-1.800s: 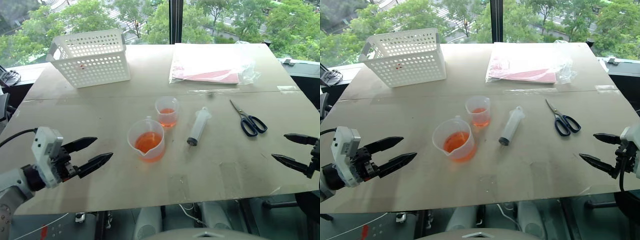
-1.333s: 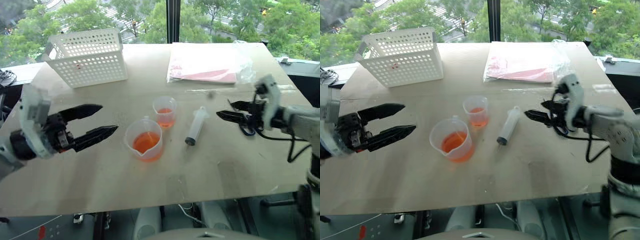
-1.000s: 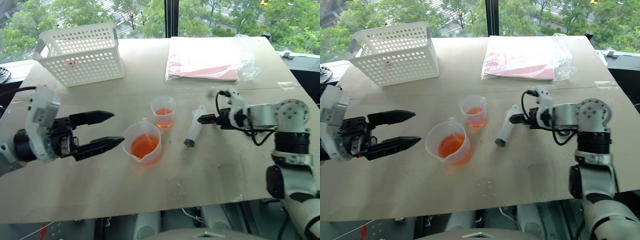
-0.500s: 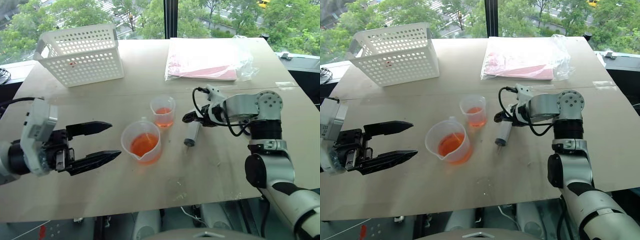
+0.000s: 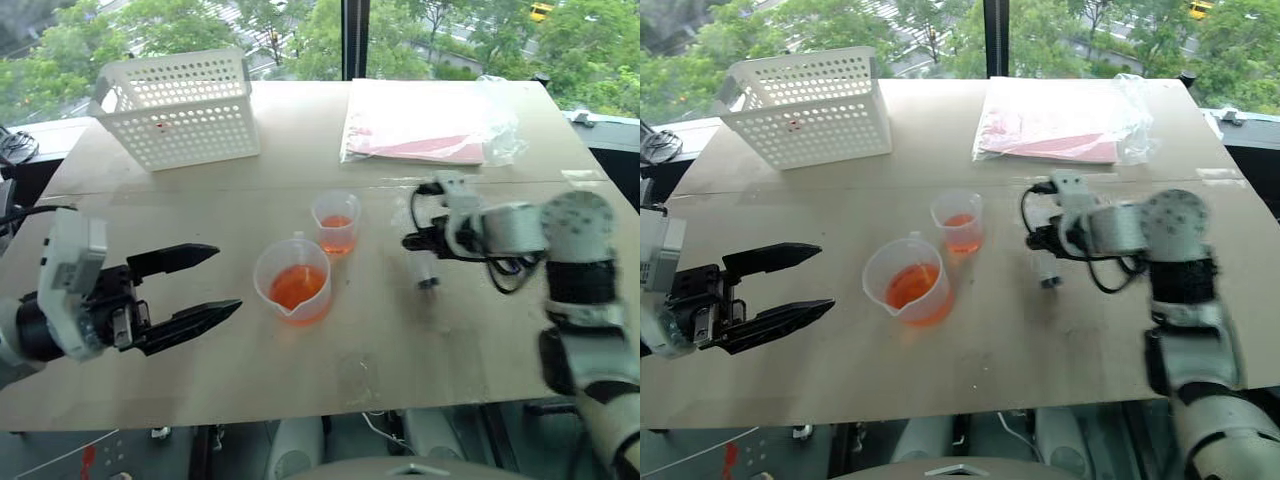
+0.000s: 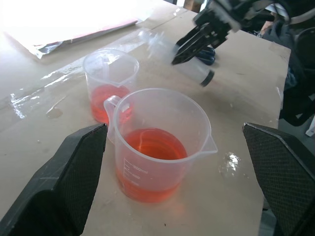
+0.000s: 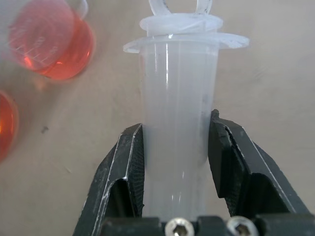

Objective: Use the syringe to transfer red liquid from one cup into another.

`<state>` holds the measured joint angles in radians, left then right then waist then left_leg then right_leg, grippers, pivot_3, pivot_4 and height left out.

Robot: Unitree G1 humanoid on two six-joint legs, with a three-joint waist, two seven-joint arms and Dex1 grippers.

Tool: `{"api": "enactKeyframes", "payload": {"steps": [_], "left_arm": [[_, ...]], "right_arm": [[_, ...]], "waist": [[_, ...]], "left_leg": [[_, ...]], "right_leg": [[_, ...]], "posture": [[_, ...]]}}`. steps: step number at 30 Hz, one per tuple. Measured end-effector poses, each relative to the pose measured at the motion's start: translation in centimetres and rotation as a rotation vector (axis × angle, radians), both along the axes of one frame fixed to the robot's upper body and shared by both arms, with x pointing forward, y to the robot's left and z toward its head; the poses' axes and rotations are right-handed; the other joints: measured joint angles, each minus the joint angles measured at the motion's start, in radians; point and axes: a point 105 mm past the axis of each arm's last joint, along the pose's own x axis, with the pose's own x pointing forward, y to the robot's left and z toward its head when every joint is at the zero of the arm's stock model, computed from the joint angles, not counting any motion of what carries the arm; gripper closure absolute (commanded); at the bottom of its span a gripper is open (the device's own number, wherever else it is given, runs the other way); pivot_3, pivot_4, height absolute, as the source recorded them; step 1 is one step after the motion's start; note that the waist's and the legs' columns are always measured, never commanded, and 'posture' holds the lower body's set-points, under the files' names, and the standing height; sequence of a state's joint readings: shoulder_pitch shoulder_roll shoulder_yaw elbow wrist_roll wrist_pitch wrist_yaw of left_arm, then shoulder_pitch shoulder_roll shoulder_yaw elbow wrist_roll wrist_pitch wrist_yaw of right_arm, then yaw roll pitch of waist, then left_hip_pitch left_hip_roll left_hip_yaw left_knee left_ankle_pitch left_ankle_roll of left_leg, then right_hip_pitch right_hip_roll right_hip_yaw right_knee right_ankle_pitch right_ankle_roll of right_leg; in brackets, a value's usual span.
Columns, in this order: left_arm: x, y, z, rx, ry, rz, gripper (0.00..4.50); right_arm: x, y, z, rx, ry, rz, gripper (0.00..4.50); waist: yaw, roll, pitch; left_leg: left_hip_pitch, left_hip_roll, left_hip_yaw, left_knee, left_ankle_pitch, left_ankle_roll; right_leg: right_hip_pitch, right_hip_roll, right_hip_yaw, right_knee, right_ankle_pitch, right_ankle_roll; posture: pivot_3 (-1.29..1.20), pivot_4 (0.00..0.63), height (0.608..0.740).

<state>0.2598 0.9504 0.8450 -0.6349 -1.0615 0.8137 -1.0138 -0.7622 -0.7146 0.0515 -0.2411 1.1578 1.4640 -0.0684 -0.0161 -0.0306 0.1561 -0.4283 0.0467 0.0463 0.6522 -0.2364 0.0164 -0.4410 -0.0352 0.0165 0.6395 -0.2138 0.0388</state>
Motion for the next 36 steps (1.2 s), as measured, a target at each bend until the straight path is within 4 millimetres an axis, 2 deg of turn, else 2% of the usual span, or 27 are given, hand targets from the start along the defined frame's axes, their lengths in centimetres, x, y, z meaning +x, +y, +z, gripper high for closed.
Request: {"api": "enactKeyframes", "payload": {"steps": [1,2,5,7,8,10,13,15,17,20,23,24,26,29,30,32,36], "left_arm": [[0.1,0.1,0.0,-0.003,-0.005,0.007,0.00],[0.3,0.2,0.2,-0.012,-0.021,0.019,0.00],[1.0,0.3,0.7,-0.032,-0.054,0.037,0.00],[2.2,0.7,1.4,-0.075,-0.092,0.074,0.00],[2.4,0.7,1.6,-0.078,-0.099,0.077,0.00],[3.6,1.2,2.8,-0.159,-0.137,0.114,0.00],[5.3,2.1,4.7,-0.255,-0.182,0.173,0.00],[6.3,2.7,5.7,-0.282,-0.196,0.207,0.00],[6.9,3.0,6.2,-0.273,-0.203,0.231,0.00],[7.7,3.6,7.0,-0.237,-0.227,0.273,0.00],[7.9,4.0,7.2,-0.219,-0.237,0.290,0.00],[7.9,4.1,7.4,-0.198,-0.233,0.279,0.00],[7.8,4.1,7.5,-0.186,-0.234,0.269,0.00],[7.6,4.1,7.0,-0.172,-0.215,0.247,0.00],[7.5,4.2,6.8,-0.169,-0.204,0.242,0.00],[7.5,4.2,6.4,-0.160,-0.190,0.235,0.00],[7.4,3.9,6.0,-0.145,-0.177,0.207,0.00]], "right_arm": [[-0.1,-0.3,0.6,0.017,-0.038,0.017,3.07],[-0.2,-0.1,2.2,0.137,-0.116,0.067,3.08],[-0.8,1.5,5.8,0.318,-0.279,0.220,3.10],[-1.4,4.7,10.6,0.547,-0.503,0.363,3.11],[-1.6,5.2,11.2,0.569,-0.530,0.385,3.11],[-1.7,7.6,13.6,0.658,-0.699,0.450,3.11],[-0.4,11.0,13.3,0.673,-0.815,0.450,3.11],[0.6,13.3,12.0,0.695,-0.844,0.428,3.11],[1.3,14.0,11.2,0.683,-0.878,0.401,3.11],[2.6,13.9,9.1,0.607,-0.927,0.365,3.11],[3.1,13.8,8.0,0.583,-0.923,0.350,3.11],[1.5,13.6,8.6,0.726,-0.894,0.400,3.11],[-0.5,13.5,9.4,0.854,-0.840,0.493,3.11],[-4.8,13.5,10.6,0.989,-0.748,0.743,3.11],[-5.6,13.5,10.7,1.005,-0.724,0.798,3.11],[-6.7,13.7,10.4,1.018,-0.678,0.873,3.11],[-7.1,16.3,7.4,0.995,-0.598,0.960,3.11]], "waist": [[0.000,-0.001,0.000],[-0.006,-0.002,-0.001],[-0.022,0.000,0.000],[-0.030,-0.001,0.000],[-0.031,0.000,0.000],[-0.026,-0.001,0.000],[-0.021,-0.004,-0.002],[-0.021,-0.003,-0.002],[-0.019,-0.004,-0.002],[-0.016,-0.003,-0.001],[-0.019,-0.003,0.000],[-0.021,-0.004,0.000],[-0.021,-0.003,0.001],[-0.022,-0.003,0.001],[-0.022,-0.003,0.001],[-0.022,-0.003,0.001],[-0.024,-0.003,0.000]], "left_leg": [[0.001,0.000,0.000,0.000,0.000,0.000],[0.002,0.002,0.001,-0.001,0.000,0.000],[0.006,0.004,0.001,-0.001,0.000,0.000],[0.013,0.009,0.002,-0.001,0.000,0.000],[0.014,0.009,0.002,-0.001,0.000,0.000],[0.017,0.011,0.001,-0.001,0.000,0.000],[0.017,0.012,0.000,0.000,0.000,0.000],[0.013,0.011,0.002,0.000,0.000,-0.001],[0.012,0.009,0.003,0.000,0.001,-0.001],[0.011,0.006,0.004,-0.001,0.001,-0.003],[0.011,0.006,0.004,-0.001,0.002,-0.006],[0.011,0.006,0.004,-0.001,0.002,-0.006],[0.012,0.008,0.003,-0.002,0.000,-0.003],[0.014,0.008,0.002,-0.003,0.000,-0.003],[0.015,0.008,0.002,-0.002,0.000,-0.003],[0.015,0.008,0.002,-0.002,0.000,-0.003],[0.016,0.008,0.002,-0.001,0.002,-0.004]], "right_leg": [[0.000,0.001,0.000,0.000,0.000,0.000],[0.001,0.003,0.001,0.000,0.000,0.000],[0.001,0.005,0.003,0.004,0.000,0.000],[0.005,0.011,0.007,0.003,0.001,-0.001],[0.007,0.012,0.007,0.003,0.001,-0.001],[0.009,0.014,0.005,0.004,0.000,-0.003],[0.010,0.015,0.004,0.005,0.003,-0.006],[0.008,0.014,0.005,0.004,0.004,-0.006],[0.008,0.010,0.004,0.004,0.004,-0.006],[0.008,0.004,0.004,0.002,0.003,-0.004],[0.008,0.002,0.004,0.002,0.002,-0.004],[0.008,0.004,0.002,0.002,0.002,-0.004],[0.008,0.005,0.001,0.003,0.002,-0.004],[0.008,0.005,0.001,0.005,0.002,-0.005],[0.009,0.005,0.000,0.006,0.002,-0.005],[0.009,0.005,0.000,0.005,0.002,-0.005],[0.009,0.007,0.001,0.006,0.002,-0.006]], "posture": [[0.00,0.150,0.740],[0.00,0.150,0.740],[0.00,0.150,0.740],[0.00,0.150,0.740],[0.00,0.150,0.740],[0.00,0.150,0.740],[0.00,0.150,0.740],[0.00,0.150,0.740],[0.00,0.150,0.740],[0.00,0.150,0.740],[0.00,0.150,0.740],[0.00,0.150,0.740],[0.00,0.150,0.740],[0.00,0.150,0.740],[0.00,0.150,0.740],[0.00,0.150,0.740],[0.00,0.150,0.740]]}}
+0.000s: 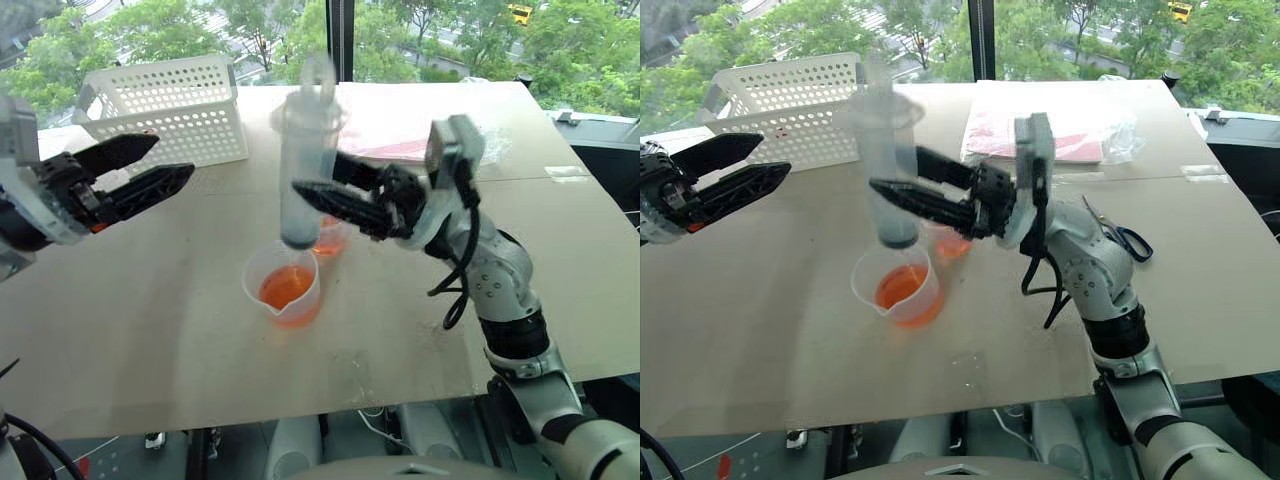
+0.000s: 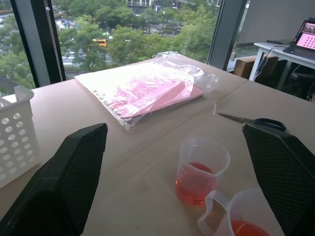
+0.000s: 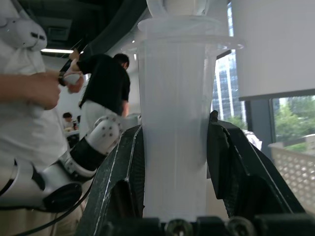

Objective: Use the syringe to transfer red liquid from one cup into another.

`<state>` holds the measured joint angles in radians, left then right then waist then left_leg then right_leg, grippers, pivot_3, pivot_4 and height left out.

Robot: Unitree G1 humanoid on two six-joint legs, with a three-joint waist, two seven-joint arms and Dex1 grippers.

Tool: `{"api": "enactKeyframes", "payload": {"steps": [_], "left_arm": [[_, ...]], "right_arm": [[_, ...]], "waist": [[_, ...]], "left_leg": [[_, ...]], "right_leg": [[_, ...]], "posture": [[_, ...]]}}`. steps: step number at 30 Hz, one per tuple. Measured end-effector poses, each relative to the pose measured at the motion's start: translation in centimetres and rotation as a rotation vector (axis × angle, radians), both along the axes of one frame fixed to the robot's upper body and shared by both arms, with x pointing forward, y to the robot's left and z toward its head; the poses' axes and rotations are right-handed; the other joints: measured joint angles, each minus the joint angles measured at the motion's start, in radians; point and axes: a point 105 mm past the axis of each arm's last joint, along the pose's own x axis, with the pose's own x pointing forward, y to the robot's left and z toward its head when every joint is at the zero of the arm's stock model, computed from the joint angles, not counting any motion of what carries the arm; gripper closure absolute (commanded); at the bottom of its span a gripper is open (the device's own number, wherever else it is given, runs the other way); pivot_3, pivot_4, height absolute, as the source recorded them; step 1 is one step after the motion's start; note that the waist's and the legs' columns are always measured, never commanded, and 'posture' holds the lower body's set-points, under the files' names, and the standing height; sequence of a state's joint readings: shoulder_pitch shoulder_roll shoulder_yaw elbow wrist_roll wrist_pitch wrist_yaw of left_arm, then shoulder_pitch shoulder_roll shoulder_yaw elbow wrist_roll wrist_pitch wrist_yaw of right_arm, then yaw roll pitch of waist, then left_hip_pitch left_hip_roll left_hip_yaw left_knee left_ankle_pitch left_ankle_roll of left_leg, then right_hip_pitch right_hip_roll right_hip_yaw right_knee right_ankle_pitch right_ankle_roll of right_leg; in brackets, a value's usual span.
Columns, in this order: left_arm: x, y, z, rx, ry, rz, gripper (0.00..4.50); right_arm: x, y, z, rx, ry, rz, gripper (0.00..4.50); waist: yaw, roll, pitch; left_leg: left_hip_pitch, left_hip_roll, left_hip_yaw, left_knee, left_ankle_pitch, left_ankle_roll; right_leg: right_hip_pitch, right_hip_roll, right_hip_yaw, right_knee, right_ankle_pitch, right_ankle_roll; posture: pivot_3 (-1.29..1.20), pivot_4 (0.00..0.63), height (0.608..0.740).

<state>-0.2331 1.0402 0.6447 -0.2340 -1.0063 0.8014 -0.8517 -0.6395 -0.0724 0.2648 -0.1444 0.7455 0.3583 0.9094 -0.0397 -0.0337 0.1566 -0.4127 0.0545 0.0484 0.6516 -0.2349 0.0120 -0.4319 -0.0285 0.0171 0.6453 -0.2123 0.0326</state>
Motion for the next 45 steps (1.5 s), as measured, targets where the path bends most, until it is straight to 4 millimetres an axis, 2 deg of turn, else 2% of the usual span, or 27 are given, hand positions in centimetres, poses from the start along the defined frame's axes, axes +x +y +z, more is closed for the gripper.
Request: {"api": "enactKeyframes", "payload": {"steps": [5,9,13,17,29,35,39,45], "left_arm": [[0.0,-0.4,0.0,0.026,0.017,-0.014,0.00],[-0.2,-0.9,0.8,0.048,-0.006,-0.033,0.00],[-0.4,-1.5,1.7,0.094,-0.030,-0.063,0.00],[-0.6,-2.3,1.3,0.155,-0.017,-0.111,0.00],[-2.1,-4.1,-0.5,0.326,0.019,-0.288,0.00],[-1.9,-4.7,-1.8,0.408,0.022,-0.317,0.00],[-1.4,-4.8,-1.9,0.445,-0.021,-0.296,0.00],[-1.2,-6.0,-2.2,0.405,-0.044,-0.336,2.69]], "right_arm": [[1.4,1.2,-2.2,-0.063,-0.033,-0.017,3.11],[1.4,1.9,-3.8,-0.116,-0.059,0.011,3.11],[1.4,2.6,-7.1,-0.213,-0.068,0.052,3.11],[1.7,2.6,-8.3,-0.255,-0.076,0.050,3.12],[2.1,3.1,-8.4,-0.268,-0.102,0.063,3.13],[2.0,3.2,-8.3,-0.264,-0.098,0.069,3.13],[2.1,3.2,-8.3,-0.270,-0.102,0.065,3.13],[2.2,3.2,-8.3,-0.270,-0.097,0.059,3.14]], "waist": [[0.007,-0.001,0.000],[0.005,-0.001,0.000],[0.004,-0.001,0.000],[0.004,0.000,0.000],[0.002,0.000,0.000],[0.003,0.000,0.000],[0.004,0.000,0.000],[0.004,0.000,0.000]], "left_leg": [[-0.002,0.000,-0.001,0.000,0.000,-0.001],[-0.002,-0.001,-0.001,0.000,0.000,-0.001],[-0.002,-0.001,-0.001,0.000,0.000,-0.001],[-0.002,-0.001,-0.001,0.000,0.001,-0.001],[-0.001,0.000,-0.001,0.000,0.001,-0.002],[-0.001,0.000,-0.001,0.000,0.001,-0.002],[-0.001,0.000,-0.001,0.000,0.001,-0.002],[-0.001,0.000,-0.001,0.000,0.001,-0.002]], "right_leg": [[0.000,0.000,0.000,-0.001,0.001,0.001],[0.000,-0.001,0.000,-0.001,0.001,0.001],[0.000,0.000,0.000,-0.001,0.001,0.001],[0.000,0.000,0.000,0.000,0.001,0.001],[0.000,0.001,0.000,0.000,0.001,0.001],[0.000,0.001,0.000,0.000,0.001,0.001],[0.000,0.001,0.000,0.000,0.001,0.001],[0.000,0.001,0.000,0.000,0.001,0.001]], "posture": [[0.00,0.150,0.740],[0.00,0.150,0.740],[0.00,0.150,0.740],[0.00,0.150,0.740],[0.00,0.150,0.740],[0.00,0.150,0.740],[0.00,0.150,0.740],[0.00,0.150,0.740]]}}
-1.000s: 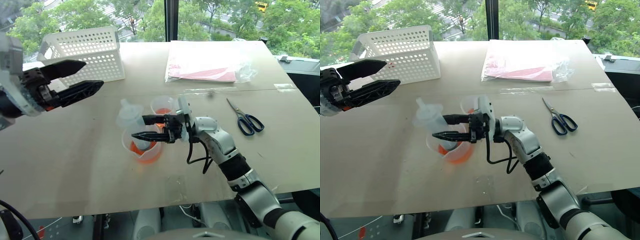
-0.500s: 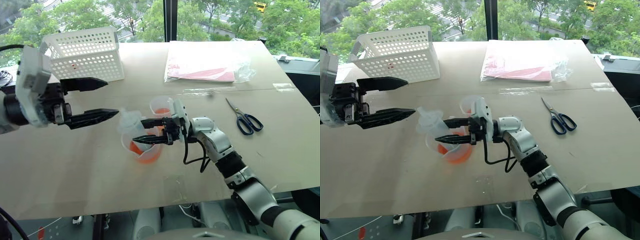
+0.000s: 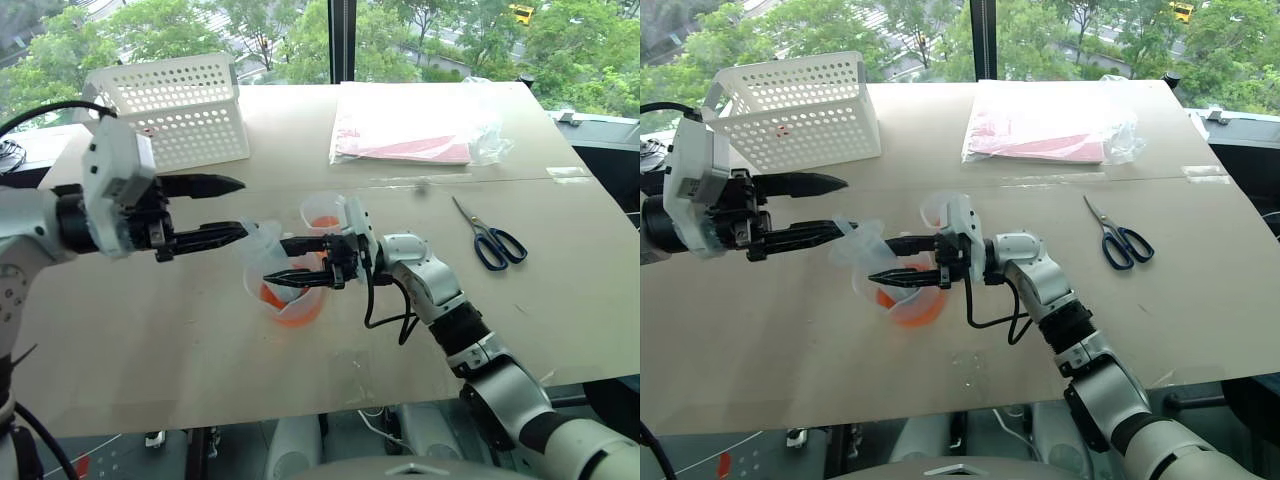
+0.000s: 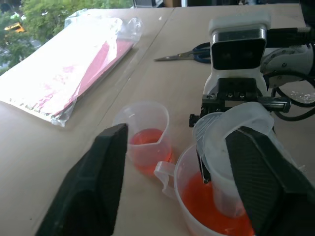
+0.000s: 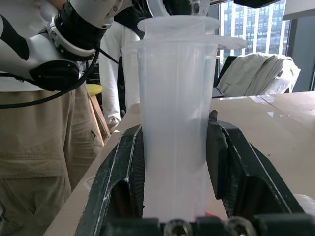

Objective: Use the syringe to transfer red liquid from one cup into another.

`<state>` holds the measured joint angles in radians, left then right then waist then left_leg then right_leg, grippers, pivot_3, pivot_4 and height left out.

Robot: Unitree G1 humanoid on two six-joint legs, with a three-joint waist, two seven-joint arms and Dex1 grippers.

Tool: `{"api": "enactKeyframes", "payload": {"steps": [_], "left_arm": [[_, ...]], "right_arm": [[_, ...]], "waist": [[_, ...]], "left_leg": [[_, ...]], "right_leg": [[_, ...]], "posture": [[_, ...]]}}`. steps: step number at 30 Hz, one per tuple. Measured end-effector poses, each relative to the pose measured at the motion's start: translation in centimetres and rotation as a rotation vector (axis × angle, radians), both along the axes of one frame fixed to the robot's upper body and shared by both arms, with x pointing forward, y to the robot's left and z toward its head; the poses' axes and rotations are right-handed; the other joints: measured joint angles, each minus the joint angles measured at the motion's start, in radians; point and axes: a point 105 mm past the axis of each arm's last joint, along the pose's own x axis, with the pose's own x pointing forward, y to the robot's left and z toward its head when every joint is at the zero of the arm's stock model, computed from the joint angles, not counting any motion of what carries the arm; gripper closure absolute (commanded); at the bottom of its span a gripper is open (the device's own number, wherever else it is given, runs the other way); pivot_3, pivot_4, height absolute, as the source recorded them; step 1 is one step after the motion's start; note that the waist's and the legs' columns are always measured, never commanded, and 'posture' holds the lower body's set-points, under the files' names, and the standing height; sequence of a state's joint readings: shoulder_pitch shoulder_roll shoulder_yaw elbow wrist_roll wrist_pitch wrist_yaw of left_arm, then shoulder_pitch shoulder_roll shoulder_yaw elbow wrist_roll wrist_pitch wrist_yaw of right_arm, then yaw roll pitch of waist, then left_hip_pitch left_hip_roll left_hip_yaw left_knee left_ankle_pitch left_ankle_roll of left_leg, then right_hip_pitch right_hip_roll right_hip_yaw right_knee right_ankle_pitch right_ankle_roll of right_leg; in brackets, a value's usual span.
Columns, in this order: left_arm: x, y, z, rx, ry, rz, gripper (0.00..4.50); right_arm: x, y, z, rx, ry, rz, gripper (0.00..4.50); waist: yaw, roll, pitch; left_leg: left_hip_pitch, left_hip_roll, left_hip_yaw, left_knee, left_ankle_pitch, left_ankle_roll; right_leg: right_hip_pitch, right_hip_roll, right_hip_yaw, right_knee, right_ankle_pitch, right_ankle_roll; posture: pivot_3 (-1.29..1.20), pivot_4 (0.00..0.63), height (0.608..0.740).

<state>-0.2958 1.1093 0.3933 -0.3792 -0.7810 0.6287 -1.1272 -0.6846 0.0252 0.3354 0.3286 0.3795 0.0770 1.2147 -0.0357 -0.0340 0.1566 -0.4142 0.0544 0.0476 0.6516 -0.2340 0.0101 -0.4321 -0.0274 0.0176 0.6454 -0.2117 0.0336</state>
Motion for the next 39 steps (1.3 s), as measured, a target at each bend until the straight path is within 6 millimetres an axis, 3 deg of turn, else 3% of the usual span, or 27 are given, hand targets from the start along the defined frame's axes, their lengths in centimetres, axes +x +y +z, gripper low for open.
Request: {"api": "enactKeyframes", "payload": {"steps": [3,4,39], "left_arm": [[-0.3,-0.6,-0.3,0.000,0.008,-0.030,4.33],[-0.3,-0.8,-0.3,-0.002,0.006,-0.036,4.49],[1.2,-1.2,1.6,-0.070,0.014,-0.052,4.50]], "right_arm": [[0.3,-0.1,0.0,0.000,0.007,-0.014,3.14],[0.3,-0.1,0.0,0.000,0.008,-0.016,3.14],[1.0,-0.1,0.0,-0.002,0.026,-0.032,3.14]], "waist": [[-0.001,0.000,0.000],[-0.001,0.000,0.000],[0.000,0.000,0.000]], "left_leg": [[0.000,0.000,0.000,0.000,0.000,0.000],[0.000,0.000,0.000,0.000,0.000,0.000],[0.000,0.000,-0.001,0.000,0.000,0.000]], "right_leg": [[0.000,0.000,0.000,0.000,0.000,0.000],[0.000,0.000,0.000,0.000,0.000,0.000],[0.000,0.001,0.000,0.000,0.000,0.000]], "posture": [[0.00,0.150,0.740],[0.00,0.150,0.740],[0.00,0.150,0.740]]}}
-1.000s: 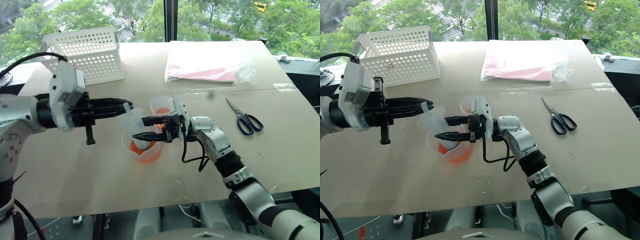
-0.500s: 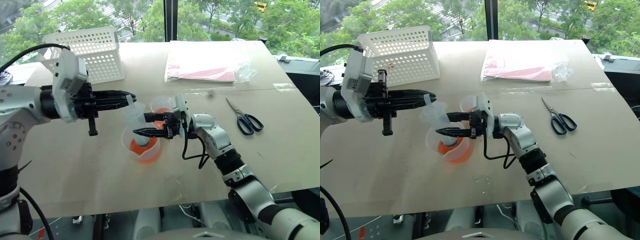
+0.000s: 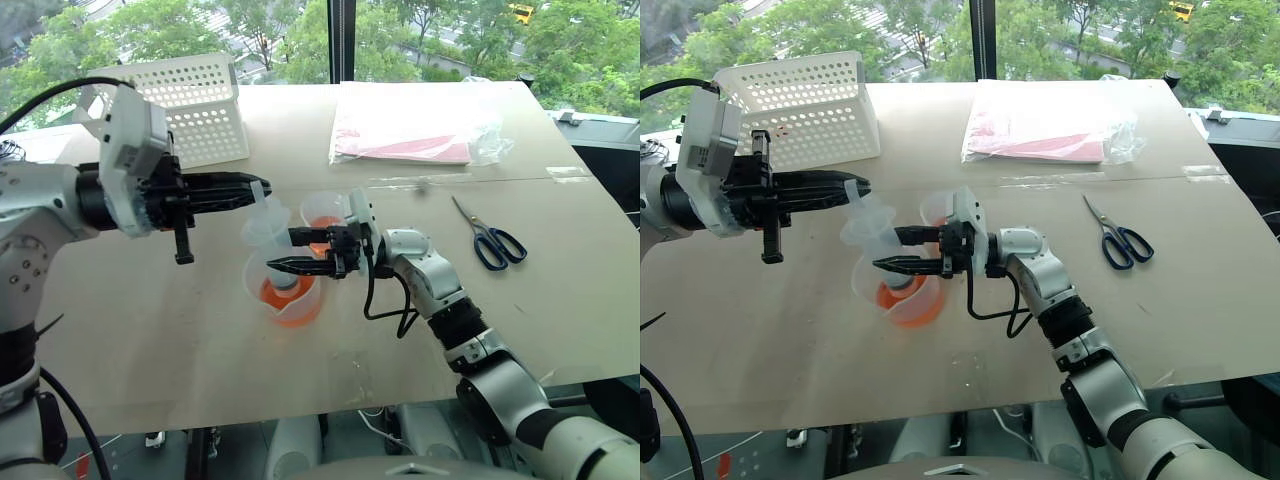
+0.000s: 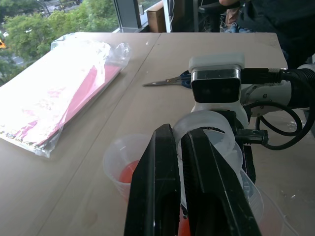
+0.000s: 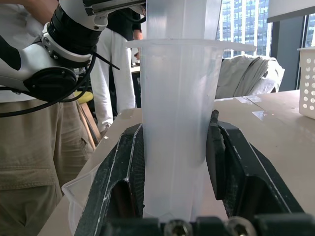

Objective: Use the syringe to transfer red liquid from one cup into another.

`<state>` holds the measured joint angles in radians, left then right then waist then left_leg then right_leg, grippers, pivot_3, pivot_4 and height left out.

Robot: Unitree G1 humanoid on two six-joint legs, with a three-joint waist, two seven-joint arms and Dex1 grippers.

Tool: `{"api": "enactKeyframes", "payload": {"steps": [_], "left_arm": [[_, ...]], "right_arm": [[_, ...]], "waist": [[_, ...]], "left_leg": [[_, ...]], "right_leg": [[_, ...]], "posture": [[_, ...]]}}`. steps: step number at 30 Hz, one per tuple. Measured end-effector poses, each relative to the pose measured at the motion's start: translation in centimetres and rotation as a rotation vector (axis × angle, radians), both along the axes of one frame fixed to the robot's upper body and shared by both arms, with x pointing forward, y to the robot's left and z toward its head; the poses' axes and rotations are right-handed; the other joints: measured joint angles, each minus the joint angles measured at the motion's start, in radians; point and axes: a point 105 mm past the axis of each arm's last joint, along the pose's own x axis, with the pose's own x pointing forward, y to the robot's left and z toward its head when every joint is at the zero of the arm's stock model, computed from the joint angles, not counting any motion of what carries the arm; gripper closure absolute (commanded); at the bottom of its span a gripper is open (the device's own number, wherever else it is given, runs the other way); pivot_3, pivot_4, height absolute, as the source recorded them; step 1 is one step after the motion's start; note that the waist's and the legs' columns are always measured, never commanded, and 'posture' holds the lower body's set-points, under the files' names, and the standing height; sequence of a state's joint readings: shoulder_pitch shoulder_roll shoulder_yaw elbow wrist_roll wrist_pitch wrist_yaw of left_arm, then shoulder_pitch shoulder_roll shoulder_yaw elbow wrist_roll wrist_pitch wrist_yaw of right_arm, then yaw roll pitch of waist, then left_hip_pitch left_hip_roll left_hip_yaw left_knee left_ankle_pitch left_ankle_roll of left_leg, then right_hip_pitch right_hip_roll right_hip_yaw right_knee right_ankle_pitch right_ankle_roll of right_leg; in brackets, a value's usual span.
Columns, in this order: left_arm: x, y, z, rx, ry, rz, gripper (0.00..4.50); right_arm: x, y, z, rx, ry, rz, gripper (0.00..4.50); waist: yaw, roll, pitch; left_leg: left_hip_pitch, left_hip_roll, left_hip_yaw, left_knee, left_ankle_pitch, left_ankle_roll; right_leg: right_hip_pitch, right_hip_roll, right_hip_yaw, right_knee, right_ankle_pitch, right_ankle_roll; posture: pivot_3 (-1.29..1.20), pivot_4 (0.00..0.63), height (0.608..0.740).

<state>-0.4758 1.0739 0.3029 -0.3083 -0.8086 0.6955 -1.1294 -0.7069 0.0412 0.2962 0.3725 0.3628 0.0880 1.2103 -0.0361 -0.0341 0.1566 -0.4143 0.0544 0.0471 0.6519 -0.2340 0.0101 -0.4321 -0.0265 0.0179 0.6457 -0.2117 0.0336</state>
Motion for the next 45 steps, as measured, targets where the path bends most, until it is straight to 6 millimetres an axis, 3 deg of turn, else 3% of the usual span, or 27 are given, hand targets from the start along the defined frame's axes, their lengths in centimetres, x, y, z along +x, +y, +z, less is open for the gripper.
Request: {"api": "enactKeyframes", "payload": {"steps": [14,15,20,23,24,27,37,45], "left_arm": [[-0.1,0.1,-0.1,-0.008,0.014,0.000,4.50],[-0.3,0.3,-0.1,-0.018,0.019,0.006,3.78],[-0.7,1.9,-0.1,-0.068,0.042,0.071,1.75],[-0.9,3.1,0.0,-0.114,0.046,0.143,0.26],[-0.9,3.5,0.0,-0.148,0.055,0.165,0.00],[-1.3,4.3,0.1,-0.211,0.078,0.203,0.00],[-1.0,5.6,-2.0,-0.432,0.136,0.355,0.00],[-0.5,5.8,-2.1,-0.549,0.139,0.430,0.00]], "right_arm": [[-0.1,0.1,-0.1,-0.008,0.017,0.006,3.14],[-0.1,0.2,-0.1,-0.008,0.024,0.010,3.14],[-0.6,0.5,0.2,-0.011,0.044,0.043,3.15],[-0.7,0.5,0.6,-0.008,0.069,0.047,3.15],[-0.7,0.5,0.8,-0.003,0.079,0.046,3.15],[-0.4,0.3,1.8,0.024,0.103,0.022,3.15],[0.1,-1.5,8.7,0.177,0.102,-0.027,3.15],[1.1,-2.2,9.5,0.199,0.134,-0.108,3.15]], "waist": [[-0.001,0.000,0.000],[-0.003,0.000,0.000],[-0.004,0.000,0.000],[-0.003,0.000,0.000],[-0.001,0.000,0.000],[-0.001,0.000,0.000],[0.000,-0.001,0.000],[0.000,-0.001,-0.001]], "left_leg": [[0.000,0.000,0.000,0.000,0.000,0.000],[0.000,0.000,0.000,0.000,0.000,0.000],[0.000,0.001,-0.001,0.000,0.000,0.000],[0.000,0.001,0.000,0.000,0.000,0.000],[0.000,0.001,0.000,0.000,0.000,0.000],[0.000,0.001,0.000,0.000,0.000,0.000],[0.000,0.000,-0.001,0.000,0.000,0.000],[0.000,0.000,0.000,0.000,0.000,0.000]], "right_leg": [[0.000,0.000,0.000,0.000,0.000,0.000],[0.000,0.000,0.000,0.000,0.000,0.000],[0.000,0.000,0.000,0.000,0.000,0.000],[0.000,0.000,0.000,0.001,0.000,0.000],[0.000,-0.001,-0.001,0.001,0.000,0.000],[0.000,-0.001,0.000,0.001,0.000,0.000],[0.000,-0.002,-0.001,0.001,0.000,0.000],[0.000,-0.002,-0.001,0.001,0.000,0.000]], "posture": [[0.00,0.150,0.740],[0.00,0.150,0.740],[0.00,0.150,0.740],[0.00,0.150,0.740],[0.00,0.150,0.740],[0.00,0.150,0.740],[0.00,0.150,0.740],[0.00,0.150,0.740]]}}
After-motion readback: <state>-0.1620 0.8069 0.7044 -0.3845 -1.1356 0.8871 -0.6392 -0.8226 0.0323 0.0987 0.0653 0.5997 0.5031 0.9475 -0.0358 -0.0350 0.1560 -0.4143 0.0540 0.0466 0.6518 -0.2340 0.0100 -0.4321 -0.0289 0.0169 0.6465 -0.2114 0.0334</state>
